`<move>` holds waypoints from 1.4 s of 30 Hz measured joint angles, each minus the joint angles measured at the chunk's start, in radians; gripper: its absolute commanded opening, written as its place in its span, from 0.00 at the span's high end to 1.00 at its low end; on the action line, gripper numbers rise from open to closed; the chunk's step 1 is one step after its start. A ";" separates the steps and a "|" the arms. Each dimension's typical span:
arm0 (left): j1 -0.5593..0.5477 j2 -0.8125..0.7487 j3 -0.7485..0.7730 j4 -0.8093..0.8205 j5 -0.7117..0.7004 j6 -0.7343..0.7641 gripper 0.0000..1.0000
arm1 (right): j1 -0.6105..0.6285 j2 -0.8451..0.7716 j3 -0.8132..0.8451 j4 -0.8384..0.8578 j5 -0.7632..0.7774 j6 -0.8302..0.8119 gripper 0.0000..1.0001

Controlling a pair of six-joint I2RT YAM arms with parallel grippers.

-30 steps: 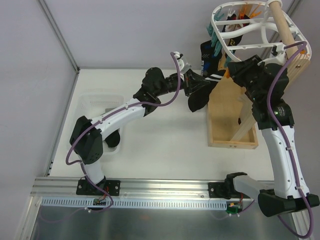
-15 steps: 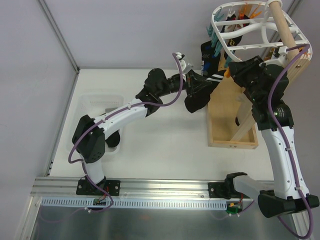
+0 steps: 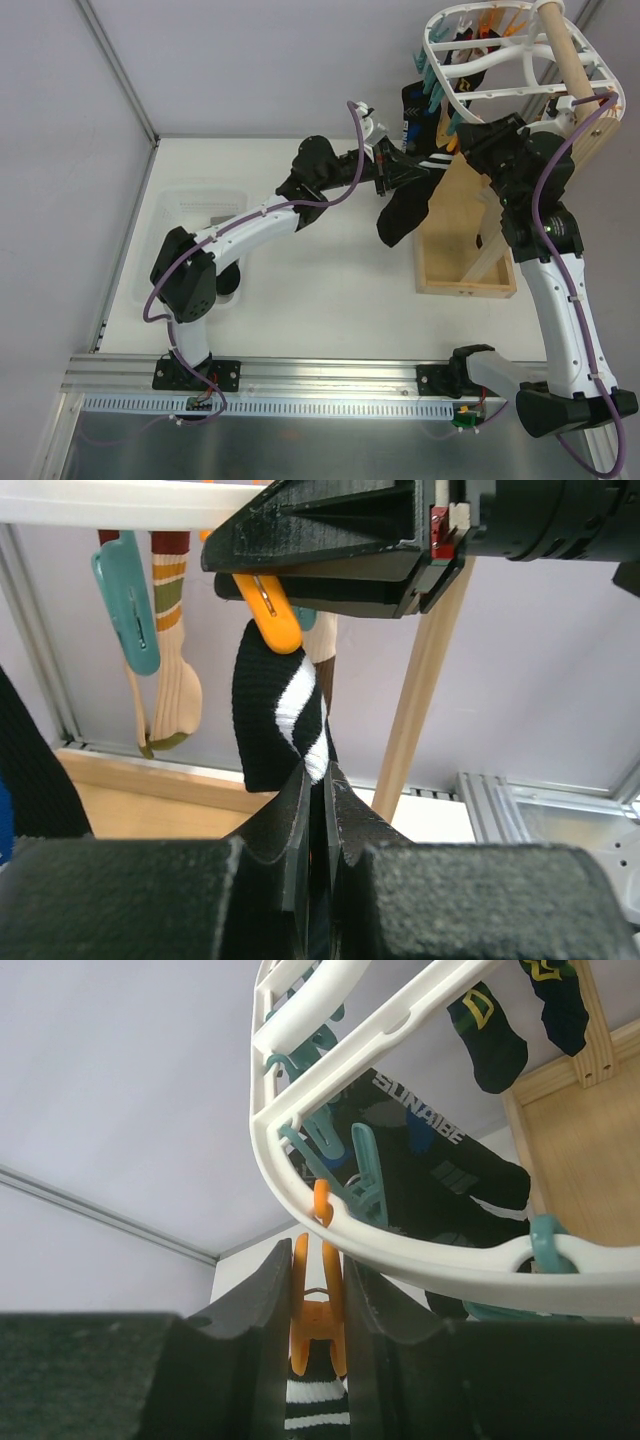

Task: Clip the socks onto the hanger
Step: Clamp the sock onto the hanger.

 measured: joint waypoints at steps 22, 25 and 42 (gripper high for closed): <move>0.000 0.040 0.026 0.098 0.026 -0.105 1.00 | -0.002 -0.011 -0.023 0.023 0.000 0.000 0.99; 0.000 0.043 0.026 0.098 0.031 -0.105 1.00 | -0.003 -0.015 -0.023 0.023 0.000 0.000 0.99; 0.000 0.061 0.050 0.093 0.056 -0.105 1.00 | -0.003 -0.018 -0.023 0.023 -0.011 -0.023 0.57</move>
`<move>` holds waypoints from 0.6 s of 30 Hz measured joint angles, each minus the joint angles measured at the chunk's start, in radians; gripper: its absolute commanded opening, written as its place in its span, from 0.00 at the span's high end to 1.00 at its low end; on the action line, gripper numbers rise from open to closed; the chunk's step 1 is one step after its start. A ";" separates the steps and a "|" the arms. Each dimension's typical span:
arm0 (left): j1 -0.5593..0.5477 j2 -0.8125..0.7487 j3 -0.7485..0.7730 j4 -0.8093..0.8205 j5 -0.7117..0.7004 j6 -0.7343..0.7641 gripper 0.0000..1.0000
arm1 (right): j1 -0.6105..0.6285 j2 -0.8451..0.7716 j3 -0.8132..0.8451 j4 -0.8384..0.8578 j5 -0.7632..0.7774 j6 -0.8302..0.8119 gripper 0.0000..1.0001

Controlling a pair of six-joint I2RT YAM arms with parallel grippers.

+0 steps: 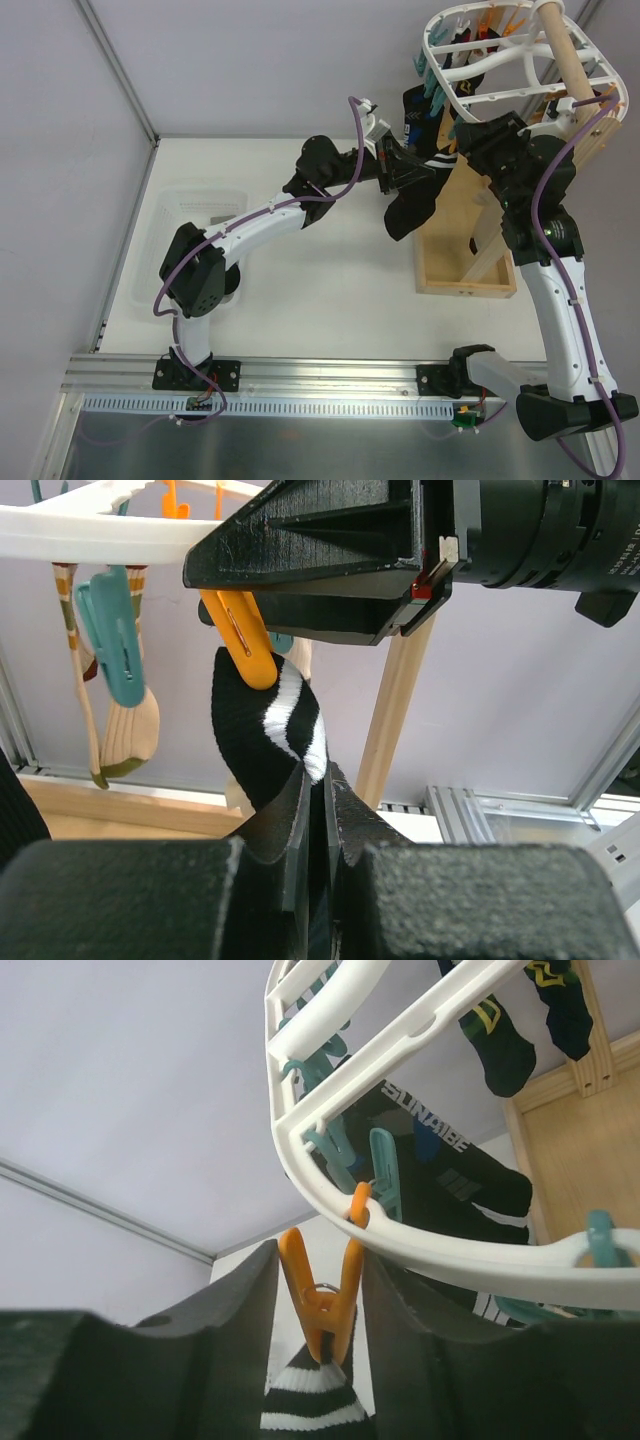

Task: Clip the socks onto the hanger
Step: Clamp the sock onto the hanger.

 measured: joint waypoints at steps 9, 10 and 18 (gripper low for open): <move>0.000 0.000 0.002 -0.003 -0.001 0.000 0.96 | 0.000 0.002 0.001 -0.001 -0.010 -0.005 0.25; 0.000 0.000 0.002 -0.003 -0.002 0.000 0.93 | 0.000 0.003 0.002 -0.002 -0.012 -0.008 0.23; 0.003 -0.001 -0.022 -0.002 -0.036 -0.003 0.55 | 0.000 0.019 0.058 -0.102 -0.016 -0.074 0.11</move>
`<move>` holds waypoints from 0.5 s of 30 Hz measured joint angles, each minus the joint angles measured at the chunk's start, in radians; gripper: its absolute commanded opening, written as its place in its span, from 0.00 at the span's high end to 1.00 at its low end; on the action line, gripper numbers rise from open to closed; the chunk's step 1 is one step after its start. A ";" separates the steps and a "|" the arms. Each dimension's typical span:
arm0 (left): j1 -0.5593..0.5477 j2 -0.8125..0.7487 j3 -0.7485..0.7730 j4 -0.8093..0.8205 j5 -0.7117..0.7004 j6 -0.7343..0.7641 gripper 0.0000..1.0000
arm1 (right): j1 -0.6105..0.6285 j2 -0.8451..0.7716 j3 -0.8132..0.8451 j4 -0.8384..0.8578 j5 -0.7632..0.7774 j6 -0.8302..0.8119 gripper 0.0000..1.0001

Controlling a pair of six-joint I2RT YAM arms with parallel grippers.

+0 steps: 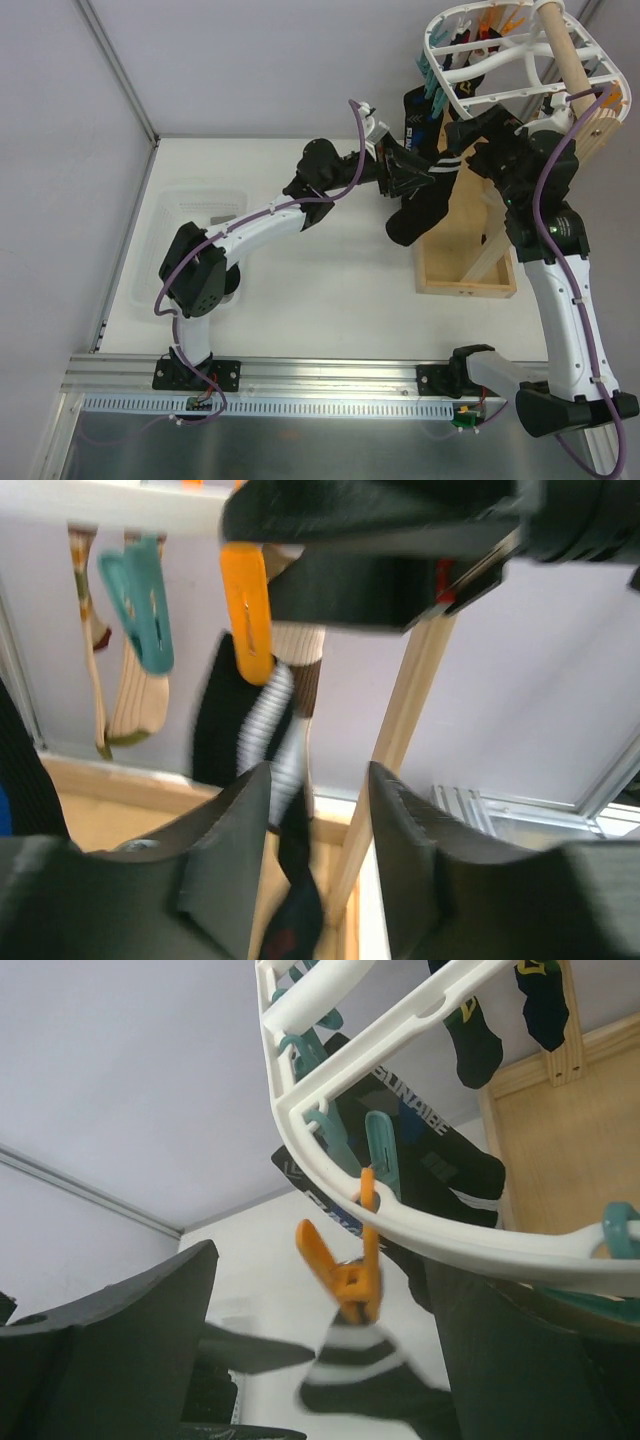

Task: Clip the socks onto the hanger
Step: Clamp the sock onto the hanger.

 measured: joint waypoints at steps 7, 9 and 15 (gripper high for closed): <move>0.033 -0.034 -0.118 -0.036 -0.039 -0.025 0.19 | 0.000 0.000 0.078 -0.133 -0.017 -0.102 0.02; 0.060 -0.075 -0.179 -0.078 -0.066 -0.027 0.14 | 0.000 0.000 0.107 -0.171 -0.027 -0.136 0.01; 0.149 -0.256 -0.295 -0.323 -0.191 -0.002 0.11 | 0.000 -0.008 0.144 -0.239 -0.040 -0.244 0.00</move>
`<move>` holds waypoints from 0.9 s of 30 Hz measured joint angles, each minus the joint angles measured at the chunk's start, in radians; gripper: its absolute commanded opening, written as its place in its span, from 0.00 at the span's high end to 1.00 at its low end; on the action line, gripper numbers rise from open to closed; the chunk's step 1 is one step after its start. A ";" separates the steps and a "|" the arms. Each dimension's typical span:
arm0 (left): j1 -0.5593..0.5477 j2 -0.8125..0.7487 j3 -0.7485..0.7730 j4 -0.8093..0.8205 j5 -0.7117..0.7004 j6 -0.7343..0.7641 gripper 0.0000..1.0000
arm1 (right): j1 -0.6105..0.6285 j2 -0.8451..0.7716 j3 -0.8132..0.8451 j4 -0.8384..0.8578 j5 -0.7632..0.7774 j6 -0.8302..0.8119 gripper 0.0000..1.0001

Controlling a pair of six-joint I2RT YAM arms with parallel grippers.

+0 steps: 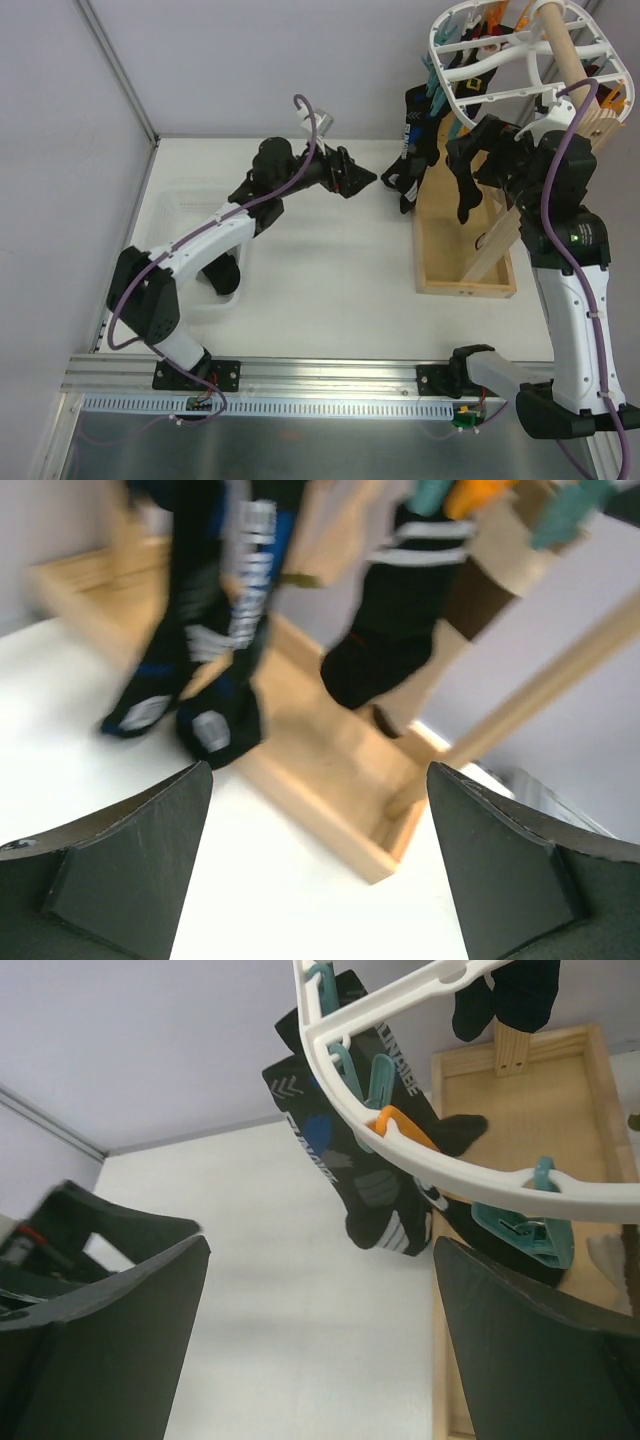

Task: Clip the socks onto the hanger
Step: Clamp the sock onto the hanger, then open the clamp at the hanger.

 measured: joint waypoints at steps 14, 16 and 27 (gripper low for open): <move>0.246 -0.515 -0.293 -0.576 -0.393 0.016 0.01 | 0.000 -0.011 0.049 -0.097 -0.014 -0.166 0.00; 0.292 -0.532 -0.324 -0.649 -0.419 0.002 0.01 | 0.000 0.005 0.080 -0.117 -0.013 -0.174 0.00; 0.528 -0.550 -0.358 -0.918 -0.497 -0.062 0.01 | 0.000 0.038 0.112 -0.157 -0.018 -0.191 0.00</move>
